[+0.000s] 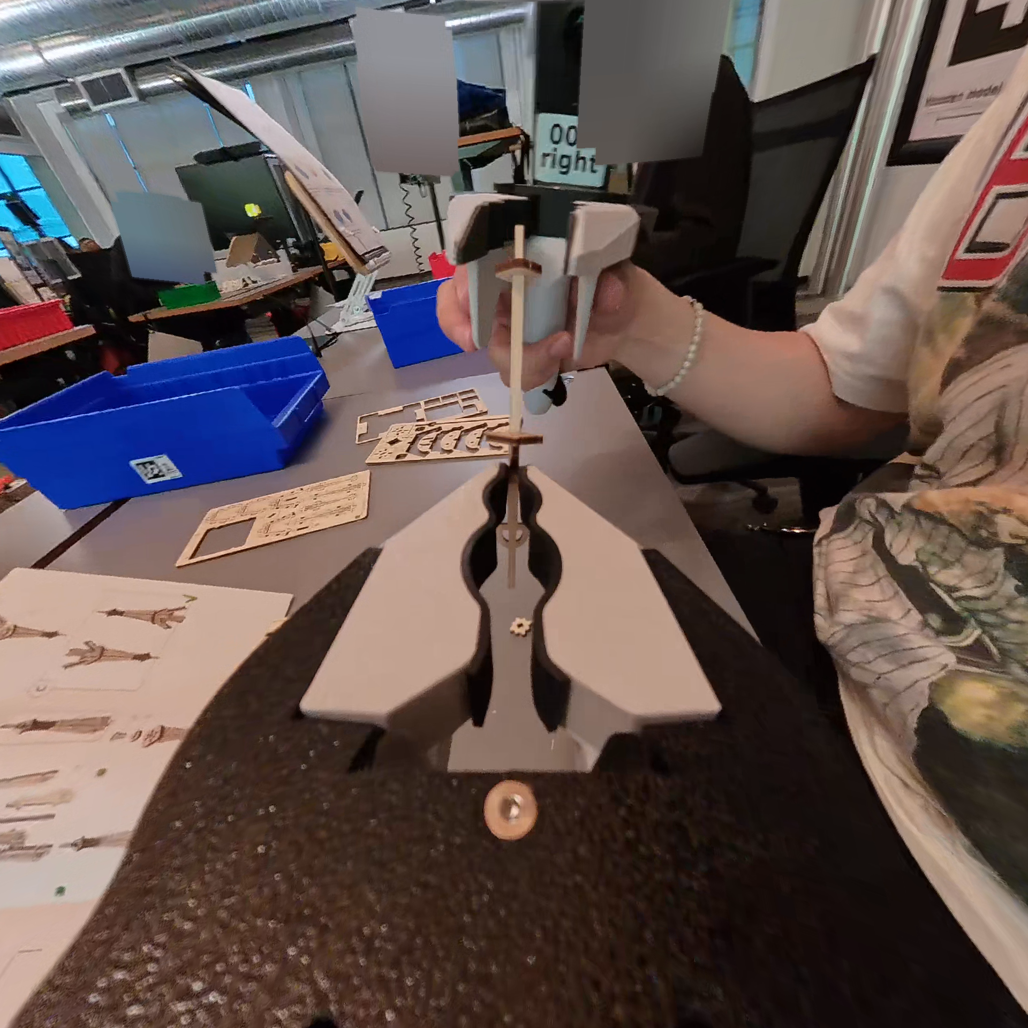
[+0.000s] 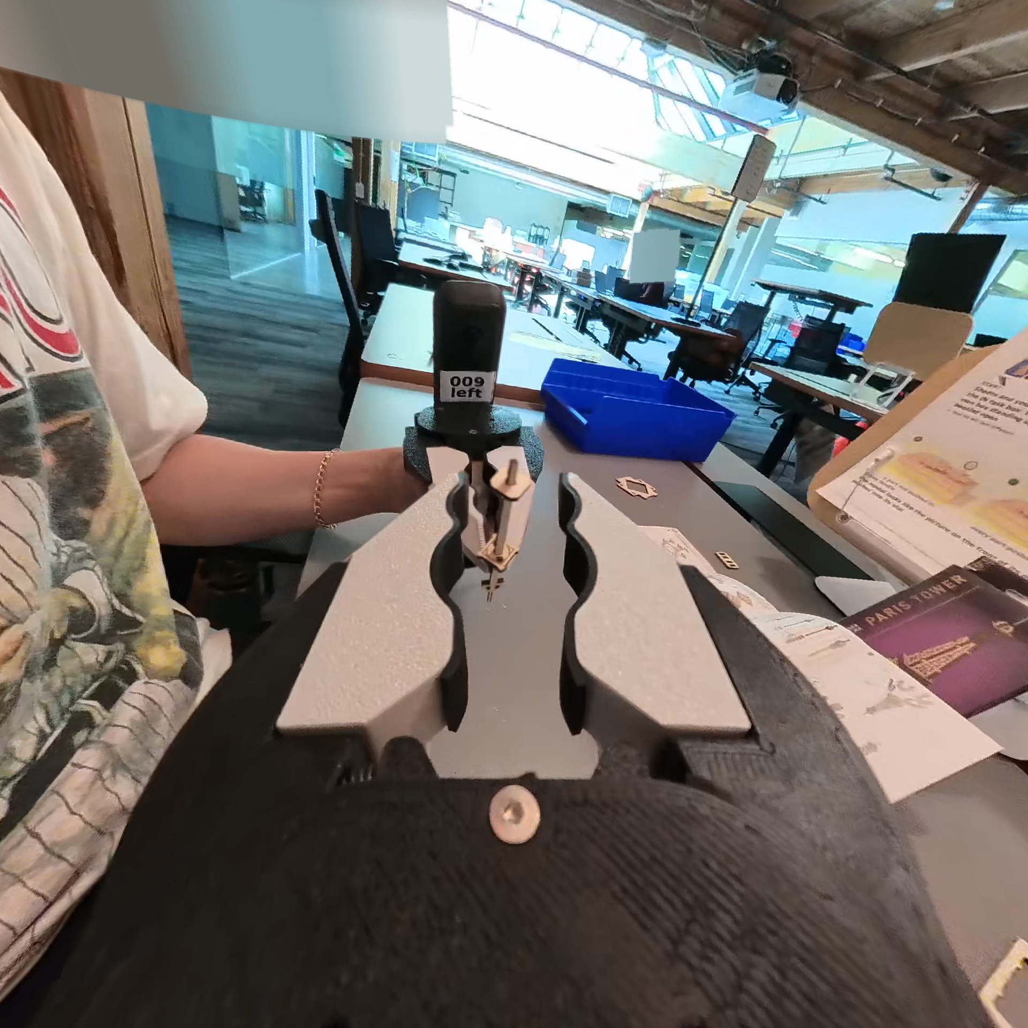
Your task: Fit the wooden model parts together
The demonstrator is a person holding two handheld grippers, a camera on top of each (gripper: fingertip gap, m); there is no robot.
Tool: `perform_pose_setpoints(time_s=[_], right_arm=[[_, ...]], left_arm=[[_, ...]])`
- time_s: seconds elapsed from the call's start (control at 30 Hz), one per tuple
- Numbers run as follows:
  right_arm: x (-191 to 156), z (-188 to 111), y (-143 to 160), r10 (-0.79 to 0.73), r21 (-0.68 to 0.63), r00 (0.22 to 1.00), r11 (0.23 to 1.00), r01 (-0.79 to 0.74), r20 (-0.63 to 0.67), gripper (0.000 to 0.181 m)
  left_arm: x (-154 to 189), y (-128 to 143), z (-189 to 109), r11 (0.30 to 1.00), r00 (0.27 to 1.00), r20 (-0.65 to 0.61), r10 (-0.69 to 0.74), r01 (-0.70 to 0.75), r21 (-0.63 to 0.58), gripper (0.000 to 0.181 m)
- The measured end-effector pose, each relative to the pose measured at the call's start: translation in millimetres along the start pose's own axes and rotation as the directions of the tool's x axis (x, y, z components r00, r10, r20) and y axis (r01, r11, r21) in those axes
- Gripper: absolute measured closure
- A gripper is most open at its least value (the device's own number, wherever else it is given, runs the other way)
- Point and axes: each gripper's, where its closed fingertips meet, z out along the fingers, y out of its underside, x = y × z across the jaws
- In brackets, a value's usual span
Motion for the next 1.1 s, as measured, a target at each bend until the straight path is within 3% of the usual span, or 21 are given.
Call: perform_pose_setpoints(time_s=[0.47,0.73,0.93,1.1], right_arm=[[-17.8,0.4,3.9,-0.043,-0.002,0.992,0.999,0.044,0.119,0.169],[6.8,5.8,2.8,0.003,-0.002,0.999,1.000,-0.003,-0.037,0.169],[22.1,15.5,0.8,0.100,0.034,0.980,0.995,-0.096,-0.173,0.172],[25.6,17.3,1.7,0.139,0.051,0.969,0.990,-0.131,-0.206,0.172]], left_arm=[[15.2,-2.7,6.7,0.998,0.998,-0.042,0.038,-0.040,-0.047,0.181],[-9.7,-7.7,0.3,0.989,0.979,0.149,0.136,-0.125,-0.079,0.181],[-32.2,-12.1,-7.5,0.947,0.885,0.341,0.316,-0.272,-0.171,0.180],[-34.4,-11.6,-9.8,0.941,0.873,0.355,0.333,-0.283,-0.186,0.181]])
